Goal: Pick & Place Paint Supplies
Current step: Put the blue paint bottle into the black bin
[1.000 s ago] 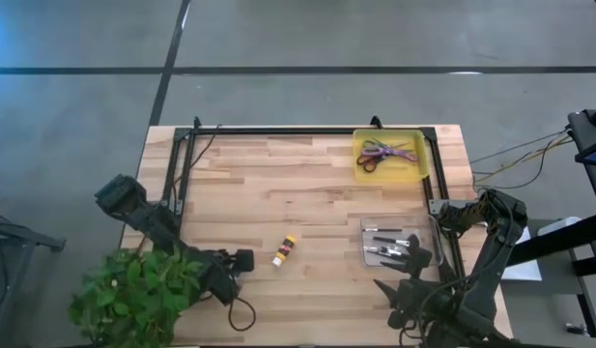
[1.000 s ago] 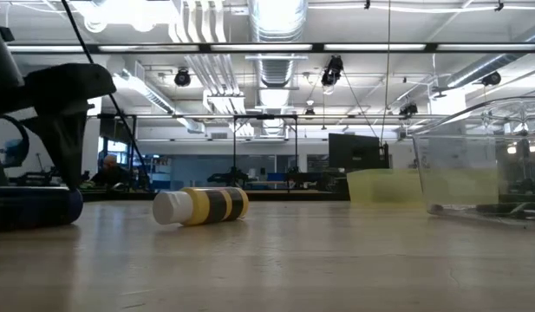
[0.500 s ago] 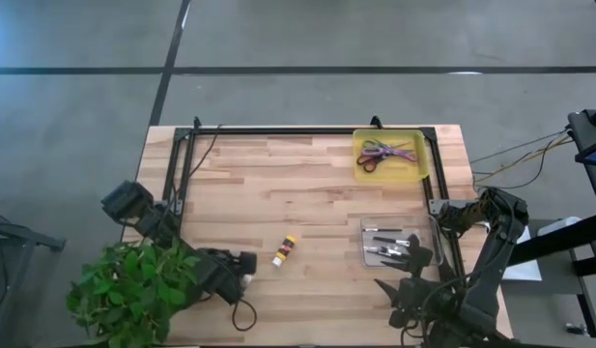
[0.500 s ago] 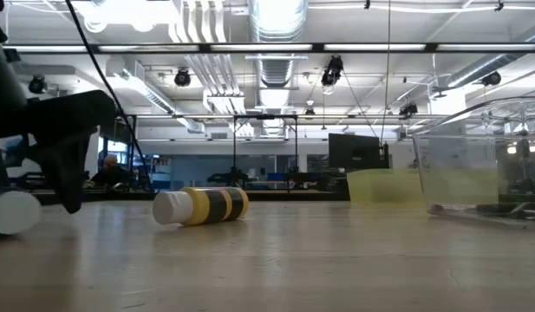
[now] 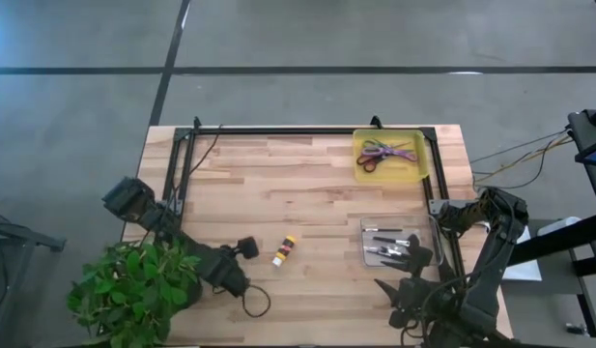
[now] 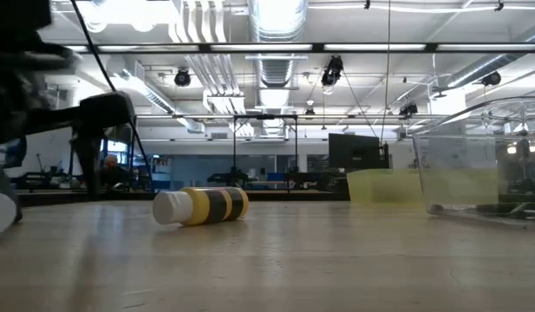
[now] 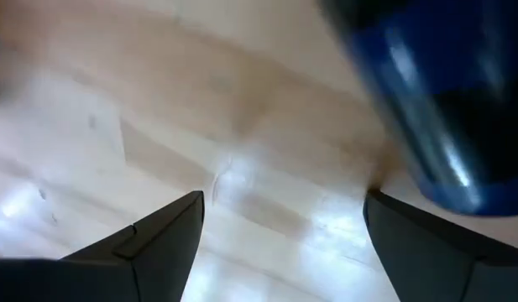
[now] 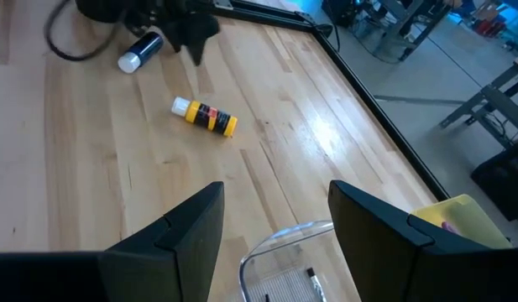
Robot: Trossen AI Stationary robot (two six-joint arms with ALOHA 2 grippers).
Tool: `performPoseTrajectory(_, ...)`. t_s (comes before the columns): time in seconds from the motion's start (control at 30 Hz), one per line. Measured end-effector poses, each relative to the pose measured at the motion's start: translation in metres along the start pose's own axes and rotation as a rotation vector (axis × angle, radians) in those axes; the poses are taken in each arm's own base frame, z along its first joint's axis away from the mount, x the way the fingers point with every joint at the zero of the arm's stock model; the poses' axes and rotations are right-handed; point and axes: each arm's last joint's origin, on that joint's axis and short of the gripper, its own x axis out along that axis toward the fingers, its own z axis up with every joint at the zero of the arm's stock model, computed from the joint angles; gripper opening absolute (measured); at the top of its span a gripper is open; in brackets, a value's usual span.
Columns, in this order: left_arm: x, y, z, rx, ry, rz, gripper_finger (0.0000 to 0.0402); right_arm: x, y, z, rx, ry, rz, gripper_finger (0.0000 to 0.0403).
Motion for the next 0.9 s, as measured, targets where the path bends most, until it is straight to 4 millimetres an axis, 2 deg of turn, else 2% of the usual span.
performPoseTrajectory(0.1,-0.002,0.004,-0.012,-0.055,0.064,0.020,0.0329,0.000,0.000,0.000,-0.004,0.000,0.000,0.0215)
performPoseTrajectory(0.3,-0.025,0.015,-0.038,-0.174,0.099,0.087,0.0329,0.000,0.000,0.000,-0.009,0.000,-0.001,0.0215)
performPoseTrajectory(0.4,-0.044,0.021,-0.047,-0.323,-0.016,0.081,0.0329,0.000,0.000,0.000,-0.007,0.005,0.001,0.0215)
performPoseTrajectory(0.53,-0.072,0.030,-0.049,-0.582,-0.316,-0.012,0.0329,0.000,0.000,0.000,-0.006,0.015,0.004,0.0215)
performPoseTrajectory(0.63,-0.084,0.033,-0.049,-0.729,-0.479,-0.092,0.0329,0.000,0.000,0.000,-0.006,0.015,0.004,0.0215)
performPoseTrajectory(0.73,-0.084,0.032,-0.047,-0.845,-0.508,-0.179,0.0329,0.000,0.001,-0.001,-0.005,0.014,0.007,0.0215)
performPoseTrajectory(0.9,-0.062,0.019,-0.042,-0.915,-0.423,-0.305,0.0329,-0.005,0.002,-0.003,-0.006,0.011,0.023,0.0215)
